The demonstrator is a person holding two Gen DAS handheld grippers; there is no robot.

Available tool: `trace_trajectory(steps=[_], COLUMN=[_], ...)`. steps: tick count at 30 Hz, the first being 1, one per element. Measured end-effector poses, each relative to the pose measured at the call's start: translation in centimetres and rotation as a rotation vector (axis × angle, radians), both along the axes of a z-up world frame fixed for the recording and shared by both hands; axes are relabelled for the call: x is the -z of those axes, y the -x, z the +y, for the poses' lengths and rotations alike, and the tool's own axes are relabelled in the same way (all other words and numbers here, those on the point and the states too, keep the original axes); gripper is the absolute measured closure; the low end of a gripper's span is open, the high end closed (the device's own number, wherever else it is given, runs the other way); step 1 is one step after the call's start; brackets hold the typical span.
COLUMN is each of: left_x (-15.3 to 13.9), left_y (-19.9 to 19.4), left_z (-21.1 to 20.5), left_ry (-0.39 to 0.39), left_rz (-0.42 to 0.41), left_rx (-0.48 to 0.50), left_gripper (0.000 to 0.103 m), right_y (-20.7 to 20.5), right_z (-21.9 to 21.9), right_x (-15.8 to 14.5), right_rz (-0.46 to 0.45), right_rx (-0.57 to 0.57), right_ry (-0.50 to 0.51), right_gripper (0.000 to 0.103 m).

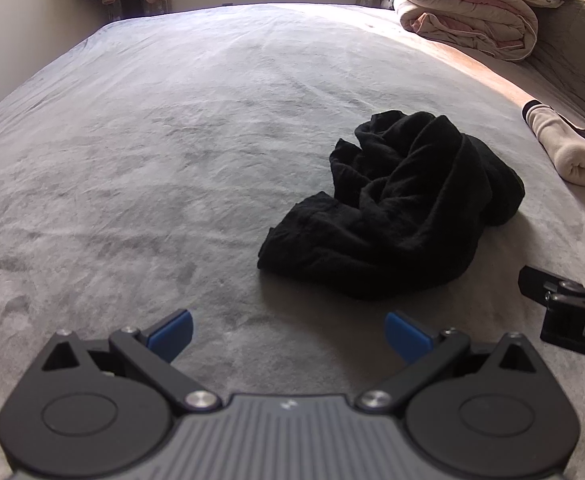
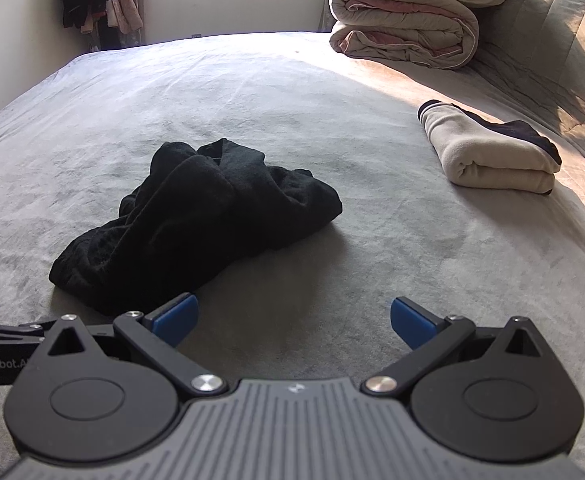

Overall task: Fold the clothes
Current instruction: 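Move both grippers toward the crumpled black garment on the bed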

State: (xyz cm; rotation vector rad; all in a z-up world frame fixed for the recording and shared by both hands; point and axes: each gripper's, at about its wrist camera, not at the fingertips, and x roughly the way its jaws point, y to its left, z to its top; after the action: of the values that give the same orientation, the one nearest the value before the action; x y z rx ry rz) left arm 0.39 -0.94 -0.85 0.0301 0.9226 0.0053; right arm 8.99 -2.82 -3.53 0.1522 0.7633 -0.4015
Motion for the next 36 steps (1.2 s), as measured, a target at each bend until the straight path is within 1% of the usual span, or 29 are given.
trace_trajectory(steps=[4,11,14,18,26,29,32,36], left_x=[0.1,0.3,0.3,0.4,1.0,1.5,2.6,3.5], left_y=[-0.3,-0.8,-0.7,-0.7,-0.9,-1.1,-1.3,-1.3], left_z=[0.0,0.0,0.2,0.2,0.6,0.5,0.3,0.1], left_ry=[-0.006,-0.011,-0.008,-0.031,-0.031,-0.047,-0.061,-0.069], left_rz=[0.012,0.032,0.016,0.002,0.040,0.056,0.091,0.089], left_rx=[-0.003,-0.011,-0.017,-0.021,-0.013,0.004,0.022,0.041], left_gripper=[0.000,0.000,0.000,0.000,0.000,0.000,0.000,0.000], right_y=[-0.1,-0.2,-0.2,-0.4,-0.5,-0.7,-0.8,-0.9], right_z=[-0.1,-0.1,-0.2,-0.4,-0.7,-0.6,-0.7,-1.0], right_x=[0.1,0.1,0.1,0.3,0.7,0.8,1.2,1.9], right_rz=[0.021,0.035,0.042,0.058,0.081,0.086,0.103,0.138], right_rx=[-0.003,-0.001,-0.003,0.005,0.017,0.015,0.017,0.017], right_ry=[-0.010,0.002,-0.002,-0.007,-0.009,-0.010,-0.015,-0.021], right_gripper=[0.000,0.000,0.000,0.000,0.000,0.000,0.000,0.000])
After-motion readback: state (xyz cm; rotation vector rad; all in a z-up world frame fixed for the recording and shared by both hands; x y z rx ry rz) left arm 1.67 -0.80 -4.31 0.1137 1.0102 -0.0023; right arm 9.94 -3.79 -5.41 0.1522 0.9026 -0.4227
